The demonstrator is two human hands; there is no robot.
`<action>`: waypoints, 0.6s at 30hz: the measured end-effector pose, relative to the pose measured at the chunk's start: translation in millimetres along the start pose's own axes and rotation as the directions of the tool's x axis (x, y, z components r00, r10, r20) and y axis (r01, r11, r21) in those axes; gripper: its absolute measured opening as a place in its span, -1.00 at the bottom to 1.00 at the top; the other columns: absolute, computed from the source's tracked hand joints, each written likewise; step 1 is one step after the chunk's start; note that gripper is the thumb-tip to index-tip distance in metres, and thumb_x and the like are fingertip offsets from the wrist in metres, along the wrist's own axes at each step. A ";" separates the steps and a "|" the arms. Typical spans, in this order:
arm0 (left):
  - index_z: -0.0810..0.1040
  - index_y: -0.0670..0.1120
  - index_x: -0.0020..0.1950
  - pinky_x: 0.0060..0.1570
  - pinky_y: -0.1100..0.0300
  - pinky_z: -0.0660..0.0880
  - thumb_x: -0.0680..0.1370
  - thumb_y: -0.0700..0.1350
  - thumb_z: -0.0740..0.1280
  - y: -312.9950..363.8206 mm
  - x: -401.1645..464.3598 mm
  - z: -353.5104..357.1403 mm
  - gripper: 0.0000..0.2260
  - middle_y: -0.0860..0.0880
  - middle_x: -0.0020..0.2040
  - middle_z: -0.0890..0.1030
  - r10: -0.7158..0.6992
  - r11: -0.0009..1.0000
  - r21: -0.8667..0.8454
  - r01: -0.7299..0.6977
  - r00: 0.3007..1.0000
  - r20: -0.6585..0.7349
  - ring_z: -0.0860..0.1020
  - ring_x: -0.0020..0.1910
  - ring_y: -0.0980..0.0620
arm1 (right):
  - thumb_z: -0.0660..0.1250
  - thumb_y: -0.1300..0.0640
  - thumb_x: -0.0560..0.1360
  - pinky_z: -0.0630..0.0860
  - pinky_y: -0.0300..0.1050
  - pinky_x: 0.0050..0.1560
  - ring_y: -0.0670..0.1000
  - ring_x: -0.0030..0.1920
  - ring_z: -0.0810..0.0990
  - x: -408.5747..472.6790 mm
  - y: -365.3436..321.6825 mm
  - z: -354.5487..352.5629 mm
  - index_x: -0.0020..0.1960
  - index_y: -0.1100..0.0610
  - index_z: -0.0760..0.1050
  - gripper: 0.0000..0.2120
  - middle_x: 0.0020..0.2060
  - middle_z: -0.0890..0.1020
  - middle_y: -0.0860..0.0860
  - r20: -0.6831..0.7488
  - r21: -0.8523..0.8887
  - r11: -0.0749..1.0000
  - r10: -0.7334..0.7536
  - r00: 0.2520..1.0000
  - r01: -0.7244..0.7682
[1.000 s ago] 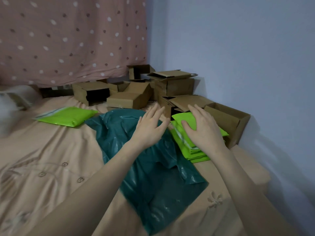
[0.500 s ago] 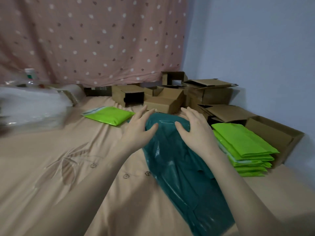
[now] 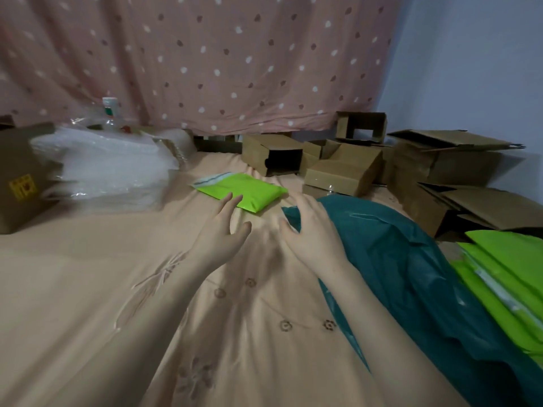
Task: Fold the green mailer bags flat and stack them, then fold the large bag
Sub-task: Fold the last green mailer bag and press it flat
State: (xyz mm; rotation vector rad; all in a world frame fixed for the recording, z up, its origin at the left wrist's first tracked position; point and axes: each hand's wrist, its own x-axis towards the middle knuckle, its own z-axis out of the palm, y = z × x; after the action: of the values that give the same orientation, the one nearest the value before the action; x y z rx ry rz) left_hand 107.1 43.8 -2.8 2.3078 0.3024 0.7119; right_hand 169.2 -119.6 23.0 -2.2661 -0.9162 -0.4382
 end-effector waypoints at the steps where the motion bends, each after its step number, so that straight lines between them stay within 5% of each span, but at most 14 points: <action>1: 0.23 -0.01 0.48 0.13 0.34 0.18 0.55 -0.10 0.28 -8.6 4.8 0.4 -0.50 0.03 0.53 0.13 -0.008 1.000 0.015 0.008 1.000 0.005 0.24 0.44 0.06 | 0.23 0.08 0.53 0.33 -0.08 0.32 0.02 0.37 0.31 7.4 -1.0 12.3 0.43 0.10 0.27 -0.51 0.37 0.38 0.00 0.015 0.003 1.000 -0.007 1.000 0.007; 10: 0.20 -0.12 0.48 0.26 0.33 0.12 0.56 -0.15 0.27 -64.4 58.8 22.6 -0.49 -0.11 0.51 0.17 -0.091 0.996 -0.004 0.091 0.995 0.044 0.15 0.49 0.02 | 0.29 0.19 0.46 0.25 -0.05 0.35 0.15 0.39 0.29 76.3 5.8 102.3 0.43 0.21 0.25 -0.44 0.39 0.35 0.15 0.080 0.032 0.999 0.021 0.997 -0.024; 18: 0.20 -0.09 0.49 0.34 0.13 0.16 0.56 -0.07 0.24 -94.0 100.3 51.0 -0.48 -0.21 0.42 0.33 -0.140 0.985 0.097 0.141 0.990 -0.015 0.23 0.44 -0.12 | 0.31 0.03 0.48 0.10 0.07 0.45 0.20 0.48 0.12 119.5 28.7 149.5 0.50 0.12 0.16 -0.35 0.51 0.13 0.14 0.079 -0.060 0.994 0.092 0.993 -0.087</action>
State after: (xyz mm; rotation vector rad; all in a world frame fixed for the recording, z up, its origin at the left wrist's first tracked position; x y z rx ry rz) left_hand 216.9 124.3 -56.9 2.3489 0.5092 0.6480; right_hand 282.7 24.7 -38.2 -2.3808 -0.8482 -0.3377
